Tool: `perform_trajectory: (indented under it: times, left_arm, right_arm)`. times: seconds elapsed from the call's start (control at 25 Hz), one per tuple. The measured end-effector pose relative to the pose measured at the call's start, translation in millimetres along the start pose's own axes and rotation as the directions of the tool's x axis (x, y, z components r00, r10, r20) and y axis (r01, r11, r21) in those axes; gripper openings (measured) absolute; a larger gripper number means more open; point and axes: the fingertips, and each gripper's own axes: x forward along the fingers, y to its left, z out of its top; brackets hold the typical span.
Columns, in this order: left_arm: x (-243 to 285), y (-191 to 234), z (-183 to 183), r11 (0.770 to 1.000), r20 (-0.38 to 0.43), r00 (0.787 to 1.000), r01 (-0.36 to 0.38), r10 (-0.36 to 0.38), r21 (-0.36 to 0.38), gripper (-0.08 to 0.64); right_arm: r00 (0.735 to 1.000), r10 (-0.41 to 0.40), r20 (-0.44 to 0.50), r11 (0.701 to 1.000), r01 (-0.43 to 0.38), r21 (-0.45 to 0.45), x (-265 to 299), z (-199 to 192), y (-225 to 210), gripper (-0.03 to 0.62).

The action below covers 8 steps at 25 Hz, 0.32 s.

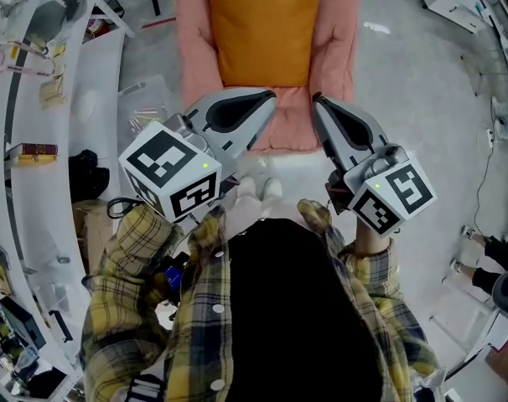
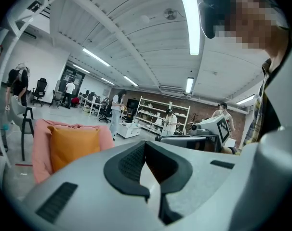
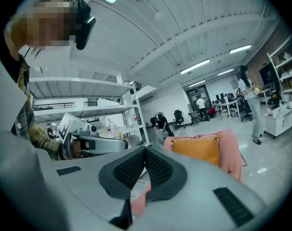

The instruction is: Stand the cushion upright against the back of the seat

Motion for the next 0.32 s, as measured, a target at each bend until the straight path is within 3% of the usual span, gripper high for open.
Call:
perform_trajectory:
  times: [0.32]
  left_arm:
    - [-13, 18, 3, 1.0, 0.009, 1.0, -0.019, 0.018, 0.016, 0.005]
  right_arm:
    - [1.0, 0.024, -0.014, 0.999, -0.025, -0.026, 18, 8, 6, 0.018]
